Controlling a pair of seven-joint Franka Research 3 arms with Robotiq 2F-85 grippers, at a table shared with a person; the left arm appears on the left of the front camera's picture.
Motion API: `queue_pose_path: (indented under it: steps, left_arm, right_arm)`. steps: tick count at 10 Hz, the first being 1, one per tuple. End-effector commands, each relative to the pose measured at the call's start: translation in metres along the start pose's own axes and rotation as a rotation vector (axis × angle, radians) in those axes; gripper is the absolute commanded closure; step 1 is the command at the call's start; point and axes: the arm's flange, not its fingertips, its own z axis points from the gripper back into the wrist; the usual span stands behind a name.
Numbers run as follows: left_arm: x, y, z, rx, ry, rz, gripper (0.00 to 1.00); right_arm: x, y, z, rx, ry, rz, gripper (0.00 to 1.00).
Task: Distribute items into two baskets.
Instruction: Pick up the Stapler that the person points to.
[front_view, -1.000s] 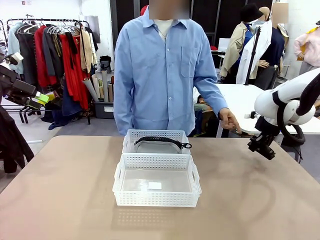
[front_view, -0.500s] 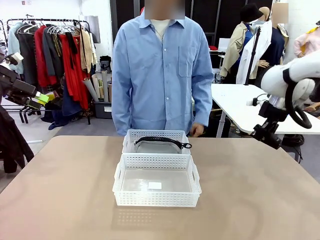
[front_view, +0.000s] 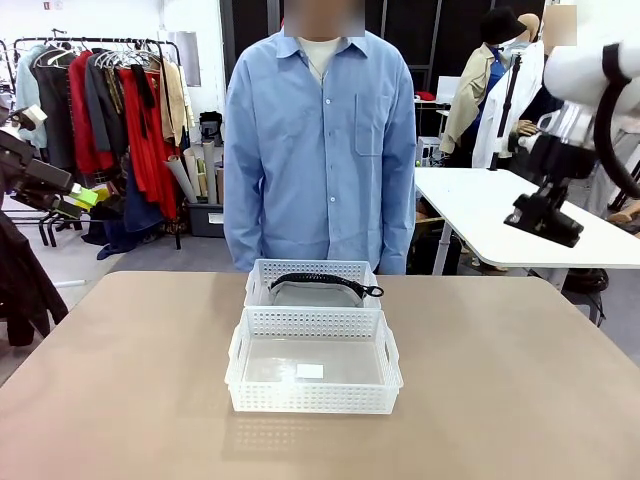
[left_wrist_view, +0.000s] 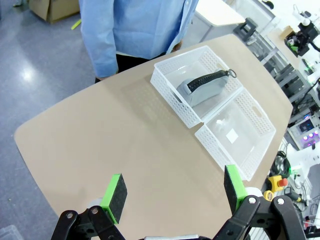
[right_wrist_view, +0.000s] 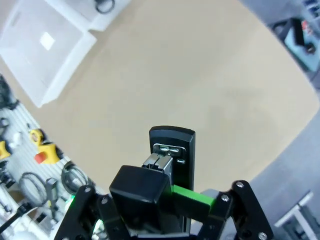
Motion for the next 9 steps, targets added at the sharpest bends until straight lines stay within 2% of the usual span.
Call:
queue_pose_path:
  steps: [1, 4, 5, 8, 9]
  left_arm:
    - [-0.001, -0.001, 0.001, 0.004, 0.011, -0.007, 0.0]
    - [-0.001, -0.001, 0.001, 0.004, 0.011, -0.007, 0.0]
    - [-0.001, -0.001, 0.001, 0.004, 0.011, -0.007, 0.0]
    - [-0.001, -0.001, 0.001, 0.004, 0.011, -0.007, 0.0]
    - [-0.001, -0.001, 0.001, 0.004, 0.011, -0.007, 0.0]
  right_arm:
    - [-0.001, 0.02, 0.018, -0.061, 0.003, 0.051, 1.0]
    - [-0.008, 0.058, 0.035, -0.04, 0.035, 0.162, 1.0]
    - [-0.009, 0.064, 0.034, -0.037, 0.051, 0.184, 1.0]
    - [-0.006, 0.063, 0.033, 0.075, 0.111, 0.27, 1.0]
    - [-0.003, 0.072, 0.031, 0.017, 0.062, 0.187, 1.0]
